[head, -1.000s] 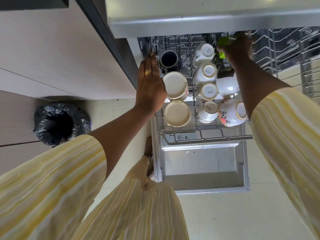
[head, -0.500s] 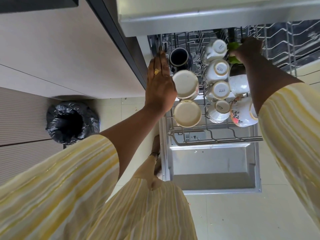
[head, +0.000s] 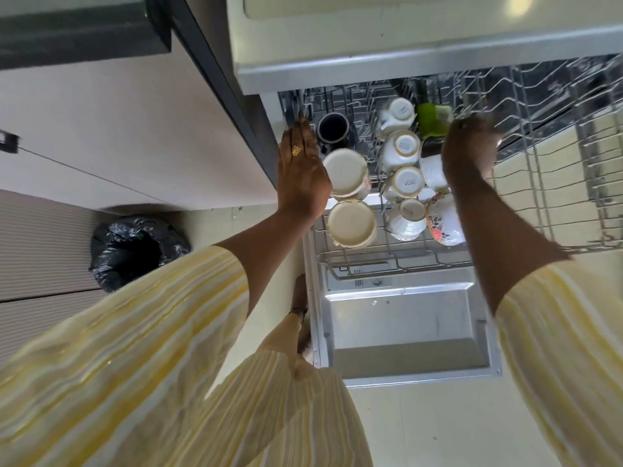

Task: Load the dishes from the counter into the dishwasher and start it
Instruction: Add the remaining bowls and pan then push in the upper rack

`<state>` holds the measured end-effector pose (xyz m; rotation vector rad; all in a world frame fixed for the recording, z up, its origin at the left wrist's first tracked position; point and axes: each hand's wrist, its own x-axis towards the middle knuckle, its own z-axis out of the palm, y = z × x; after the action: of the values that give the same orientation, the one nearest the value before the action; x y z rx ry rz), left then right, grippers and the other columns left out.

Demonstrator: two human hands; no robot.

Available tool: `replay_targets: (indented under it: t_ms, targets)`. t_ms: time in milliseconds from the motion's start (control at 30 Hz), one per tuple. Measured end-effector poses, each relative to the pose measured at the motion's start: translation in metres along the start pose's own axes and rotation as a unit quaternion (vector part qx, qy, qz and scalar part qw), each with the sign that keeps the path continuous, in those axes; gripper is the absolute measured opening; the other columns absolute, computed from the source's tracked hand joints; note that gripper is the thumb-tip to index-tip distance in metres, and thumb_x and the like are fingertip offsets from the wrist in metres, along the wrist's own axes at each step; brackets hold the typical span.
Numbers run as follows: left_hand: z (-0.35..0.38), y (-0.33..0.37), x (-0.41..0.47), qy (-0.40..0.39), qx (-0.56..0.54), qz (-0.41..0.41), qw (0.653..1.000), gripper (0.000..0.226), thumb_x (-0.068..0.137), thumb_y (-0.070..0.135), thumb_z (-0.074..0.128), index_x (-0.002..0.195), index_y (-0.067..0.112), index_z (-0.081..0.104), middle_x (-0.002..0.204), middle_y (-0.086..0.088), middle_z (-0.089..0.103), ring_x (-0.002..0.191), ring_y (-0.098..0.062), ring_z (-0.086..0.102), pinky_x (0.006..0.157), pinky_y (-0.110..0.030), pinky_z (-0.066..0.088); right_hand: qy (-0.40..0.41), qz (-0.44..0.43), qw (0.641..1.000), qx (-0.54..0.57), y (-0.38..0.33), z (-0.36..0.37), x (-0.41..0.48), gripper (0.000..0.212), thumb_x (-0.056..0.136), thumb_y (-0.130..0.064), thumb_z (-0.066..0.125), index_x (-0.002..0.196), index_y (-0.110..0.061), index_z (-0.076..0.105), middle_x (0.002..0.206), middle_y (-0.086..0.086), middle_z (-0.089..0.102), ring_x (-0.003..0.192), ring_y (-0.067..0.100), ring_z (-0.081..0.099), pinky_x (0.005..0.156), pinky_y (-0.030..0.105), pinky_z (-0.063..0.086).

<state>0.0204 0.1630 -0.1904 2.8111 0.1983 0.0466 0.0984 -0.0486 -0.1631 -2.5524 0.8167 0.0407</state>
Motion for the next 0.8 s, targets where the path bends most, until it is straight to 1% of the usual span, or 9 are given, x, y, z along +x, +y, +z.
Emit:
replay_targets:
  t_ms: [100, 200, 267, 333, 433, 600, 700, 733, 800]
  targets:
    - [-0.003, 0.001, -0.003, 0.009, 0.004, 0.016, 1.000, 0.064, 0.094, 0.008, 0.042, 0.146, -0.005, 0.006, 0.154, -0.019, 0.016, 0.143, -0.031, 0.011, 0.119, -0.034, 0.005, 0.024, -0.069, 0.997, -0.018, 0.026, 0.010, -0.029, 0.039, 0.096, -0.026, 0.035, 0.120, -0.005, 0.058, 0.134, 0.019, 0.048, 0.126, 0.033, 0.044, 0.103, 0.044, 0.040]
    - [-0.008, 0.001, -0.005, 0.008, -0.002, 0.015, 1.000, 0.059, 0.098, 0.014, 0.035, 0.146, -0.003, 0.005, 0.155, -0.018, 0.013, 0.144, -0.030, 0.008, 0.119, -0.033, 0.000, -0.001, -0.120, 0.991, -0.057, 0.043, 0.014, -0.062, 0.041, 0.098, -0.024, 0.035, 0.134, -0.008, 0.046, 0.148, 0.018, 0.032, 0.142, 0.033, 0.018, 0.115, 0.042, 0.020]
    - [-0.011, 0.000, -0.010, -0.008, -0.010, 0.020, 1.000, 0.059, 0.100, 0.020, 0.031, 0.147, -0.001, 0.003, 0.156, -0.017, 0.008, 0.145, -0.029, 0.005, 0.117, -0.033, -0.003, -0.017, -0.132, 0.989, -0.065, 0.050, 0.015, -0.087, 0.043, 0.099, -0.024, 0.035, 0.137, -0.007, 0.041, 0.151, 0.020, 0.024, 0.143, 0.034, 0.012, 0.117, 0.040, 0.012]
    - [-0.015, -0.004, -0.022, -0.027, -0.009, 0.036, 0.999, 0.059, 0.101, 0.028, 0.026, 0.147, 0.000, 0.003, 0.156, -0.018, 0.008, 0.145, -0.030, 0.007, 0.119, -0.035, 0.000, -0.030, -0.141, 0.988, -0.063, 0.053, 0.014, -0.110, 0.044, 0.099, -0.025, 0.036, 0.138, -0.005, 0.040, 0.151, 0.021, 0.023, 0.143, 0.035, 0.012, 0.117, 0.038, 0.010]
    - [-0.026, -0.010, -0.052, -0.047, -0.008, 0.063, 0.997, 0.061, 0.098, 0.035, 0.014, 0.147, -0.001, 0.015, 0.153, -0.019, 0.019, 0.143, -0.031, 0.017, 0.118, -0.041, 0.013, -0.051, -0.161, 0.984, -0.058, 0.050, 0.012, -0.143, 0.045, 0.098, -0.025, 0.040, 0.138, -0.004, 0.039, 0.151, 0.023, 0.023, 0.142, 0.036, 0.013, 0.116, 0.042, 0.014]
    - [-0.067, -0.025, -0.105, -0.030, -0.024, 0.071, 0.997, 0.052, 0.098, 0.022, 0.040, 0.139, -0.007, 0.032, 0.144, -0.025, 0.035, 0.136, -0.038, 0.031, 0.114, -0.046, 0.026, -0.069, -0.218, 0.971, -0.070, 0.026, 0.000, -0.195, 0.045, 0.096, -0.022, 0.045, 0.135, 0.000, 0.041, 0.148, 0.025, 0.028, 0.140, 0.038, 0.020, 0.113, 0.046, 0.021]
    - [-0.097, -0.040, -0.130, -0.021, -0.035, 0.036, 0.999, 0.051, 0.095, 0.017, 0.049, 0.137, -0.008, 0.035, 0.141, -0.028, 0.039, 0.132, -0.042, 0.037, 0.109, -0.045, 0.023, -0.056, -0.279, 0.956, -0.076, 0.002, -0.004, -0.228, 0.038, 0.086, -0.016, 0.059, 0.118, 0.006, 0.057, 0.127, 0.030, 0.053, 0.122, 0.044, 0.047, 0.097, 0.051, 0.044]
    - [-0.110, -0.047, -0.135, -0.018, -0.033, 0.021, 0.999, 0.052, 0.095, 0.017, 0.048, 0.139, -0.007, 0.034, 0.142, -0.028, 0.037, 0.132, -0.042, 0.036, 0.109, -0.045, 0.023, -0.069, -0.301, 0.948, -0.081, -0.010, -0.006, -0.239, 0.035, 0.086, -0.017, 0.056, 0.113, 0.005, 0.061, 0.121, 0.029, 0.057, 0.117, 0.044, 0.053, 0.093, 0.050, 0.047]
    - [-0.135, -0.062, -0.140, -0.016, -0.030, -0.008, 0.999, 0.054, 0.099, 0.022, 0.040, 0.144, -0.003, 0.023, 0.151, -0.023, 0.023, 0.140, -0.038, 0.022, 0.114, -0.042, 0.014, -0.091, -0.339, 0.932, -0.090, -0.036, -0.010, -0.257, 0.034, 0.089, -0.018, 0.048, 0.111, 0.003, 0.062, 0.119, 0.026, 0.059, 0.115, 0.041, 0.054, 0.095, 0.047, 0.047]
